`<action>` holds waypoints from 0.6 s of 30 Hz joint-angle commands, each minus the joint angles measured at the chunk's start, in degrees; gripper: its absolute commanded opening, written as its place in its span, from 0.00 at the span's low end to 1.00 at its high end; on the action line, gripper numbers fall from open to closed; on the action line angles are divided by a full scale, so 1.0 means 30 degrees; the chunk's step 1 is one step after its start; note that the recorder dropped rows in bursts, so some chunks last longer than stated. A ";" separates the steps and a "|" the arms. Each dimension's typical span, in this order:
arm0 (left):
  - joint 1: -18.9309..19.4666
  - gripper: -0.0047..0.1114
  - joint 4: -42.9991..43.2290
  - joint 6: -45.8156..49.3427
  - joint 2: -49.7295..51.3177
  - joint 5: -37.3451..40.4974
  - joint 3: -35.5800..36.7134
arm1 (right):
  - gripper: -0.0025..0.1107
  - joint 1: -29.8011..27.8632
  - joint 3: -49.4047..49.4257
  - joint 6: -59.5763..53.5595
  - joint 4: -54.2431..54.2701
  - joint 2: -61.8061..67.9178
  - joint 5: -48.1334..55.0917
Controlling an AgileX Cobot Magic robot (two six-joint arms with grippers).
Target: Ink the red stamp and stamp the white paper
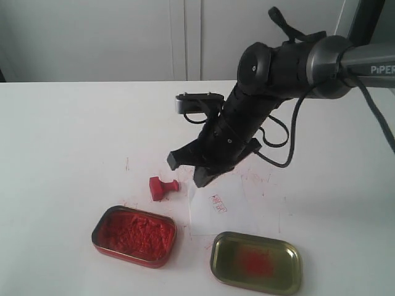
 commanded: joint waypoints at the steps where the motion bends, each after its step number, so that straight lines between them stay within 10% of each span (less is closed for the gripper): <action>1: -0.0119 0.04 -0.0109 -0.0075 -0.0007 -0.0046 0.0035 | 0.02 -0.0024 0.0038 0.2282 -0.3062 -0.0247 0.1363; 18: -0.0119 0.04 -0.0109 -0.0075 -0.0007 -0.0046 0.0035 | 0.02 -0.0644 0.2025 0.3390 -0.5603 -0.1222 0.1337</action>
